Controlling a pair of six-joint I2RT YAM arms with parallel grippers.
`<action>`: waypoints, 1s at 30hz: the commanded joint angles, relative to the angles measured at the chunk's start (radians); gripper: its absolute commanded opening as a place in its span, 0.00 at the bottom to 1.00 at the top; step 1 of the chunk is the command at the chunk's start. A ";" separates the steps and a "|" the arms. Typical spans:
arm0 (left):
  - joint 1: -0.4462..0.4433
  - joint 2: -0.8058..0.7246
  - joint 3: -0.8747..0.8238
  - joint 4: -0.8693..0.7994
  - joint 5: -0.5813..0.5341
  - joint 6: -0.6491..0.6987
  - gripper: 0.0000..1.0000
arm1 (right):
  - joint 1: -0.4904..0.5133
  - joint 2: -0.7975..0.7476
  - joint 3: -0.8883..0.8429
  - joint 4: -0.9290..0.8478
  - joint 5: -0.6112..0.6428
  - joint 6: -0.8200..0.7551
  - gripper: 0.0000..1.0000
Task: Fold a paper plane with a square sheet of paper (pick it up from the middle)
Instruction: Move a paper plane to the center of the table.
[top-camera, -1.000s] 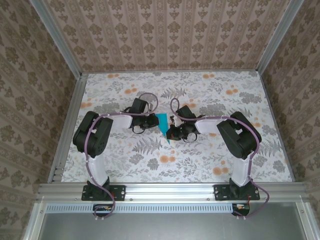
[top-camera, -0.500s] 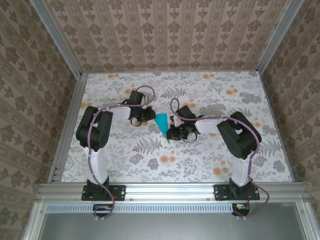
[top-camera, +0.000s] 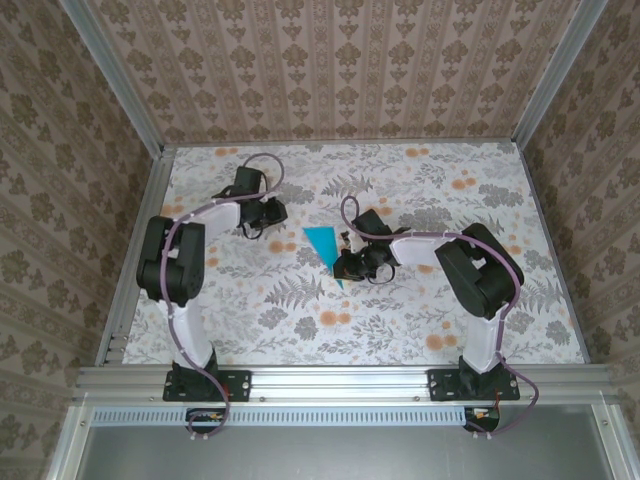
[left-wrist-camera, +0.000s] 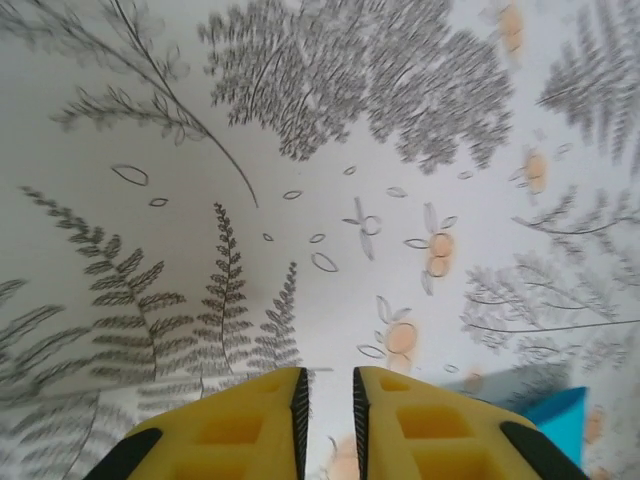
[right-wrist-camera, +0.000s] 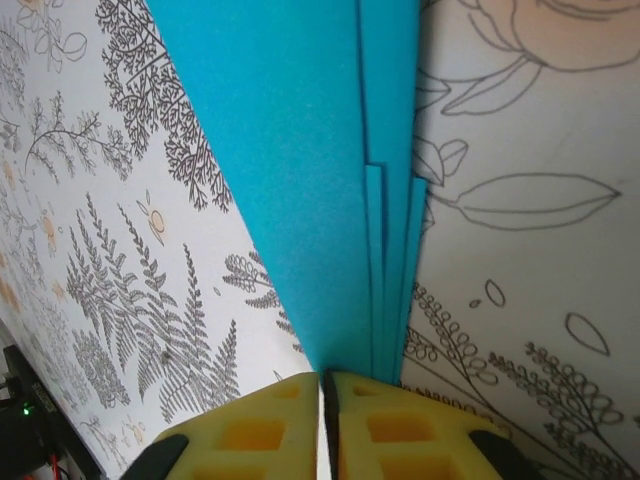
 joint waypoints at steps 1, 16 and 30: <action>-0.019 -0.119 -0.058 -0.022 -0.016 -0.008 0.26 | -0.003 -0.059 0.022 -0.099 0.046 -0.005 0.19; -0.310 -0.314 -0.191 -0.174 -0.276 -0.157 0.60 | -0.100 -0.426 -0.076 -0.145 0.400 -0.116 0.73; -0.486 -0.224 -0.062 -0.289 -0.383 -0.221 0.95 | -0.168 -0.572 -0.298 0.028 0.584 -0.036 1.00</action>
